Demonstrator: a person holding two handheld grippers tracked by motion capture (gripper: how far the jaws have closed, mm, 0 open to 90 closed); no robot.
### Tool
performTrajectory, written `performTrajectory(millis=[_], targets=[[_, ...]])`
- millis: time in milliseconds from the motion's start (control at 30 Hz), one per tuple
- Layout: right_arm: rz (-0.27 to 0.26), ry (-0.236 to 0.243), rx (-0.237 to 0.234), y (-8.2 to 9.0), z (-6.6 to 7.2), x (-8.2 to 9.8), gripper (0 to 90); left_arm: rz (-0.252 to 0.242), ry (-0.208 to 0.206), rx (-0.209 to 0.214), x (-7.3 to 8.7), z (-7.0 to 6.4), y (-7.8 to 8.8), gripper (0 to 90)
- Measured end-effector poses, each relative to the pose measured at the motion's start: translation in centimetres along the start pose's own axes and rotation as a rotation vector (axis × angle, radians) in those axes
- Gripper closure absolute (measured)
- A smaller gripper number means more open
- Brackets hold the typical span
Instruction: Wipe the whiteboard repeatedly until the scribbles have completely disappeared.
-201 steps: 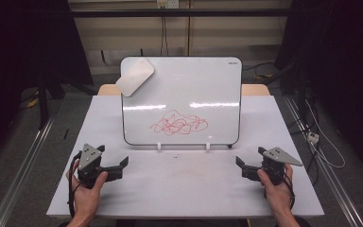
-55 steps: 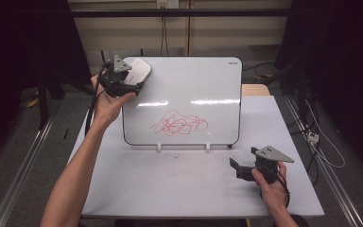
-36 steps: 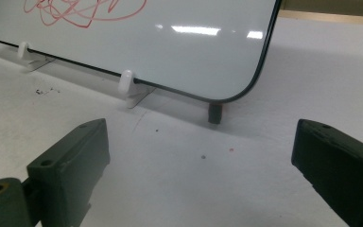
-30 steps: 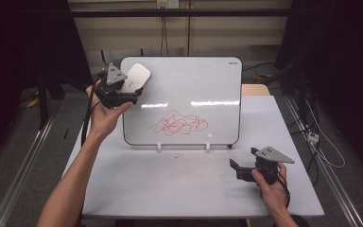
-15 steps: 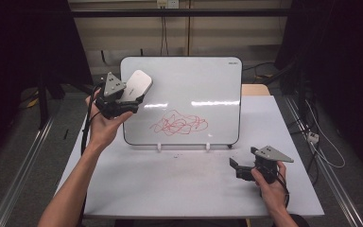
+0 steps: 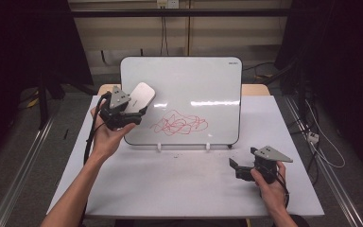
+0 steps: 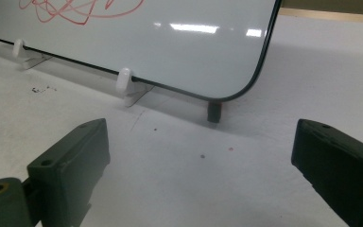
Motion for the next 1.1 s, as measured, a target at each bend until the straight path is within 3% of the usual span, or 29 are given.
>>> performTrajectory(millis=[300,467,767,967,1100], targets=[[-0.005,0.003,-0.002,0.2,0.0,0.0,5.0,0.011,-0.022,-0.015,0.8,-0.7,-0.5,31.0],[-0.006,0.005,-0.004,0.2,0.1,0.0,5.1,0.028,-0.066,-0.019,1.2,-1.4,-1.0,31.0],[-0.005,0.002,-0.003,0.2,0.1,0.0,5.1,0.047,-0.107,-0.022,1.5,-2.6,-2.2,31.0],[-0.007,-0.001,-0.005,0.2,0.0,0.0,5.1,0.055,-0.107,-0.023,2.0,-2.4,-3.0,31.0],[-0.005,0.004,-0.007,0.2,0.1,0.0,5.1,0.063,-0.13,-0.03,2.3,-2.5,-3.4,31.0]])
Point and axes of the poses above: each handheld gripper's, and its own axes: y roughly backward along the jaws, x roughly out of its underside, z roughly to its left, the point moved 1 cm from there along -y, roughly forward along the jaws, and after that the axes turned 9 degrees about y, right-handed, at the moved point
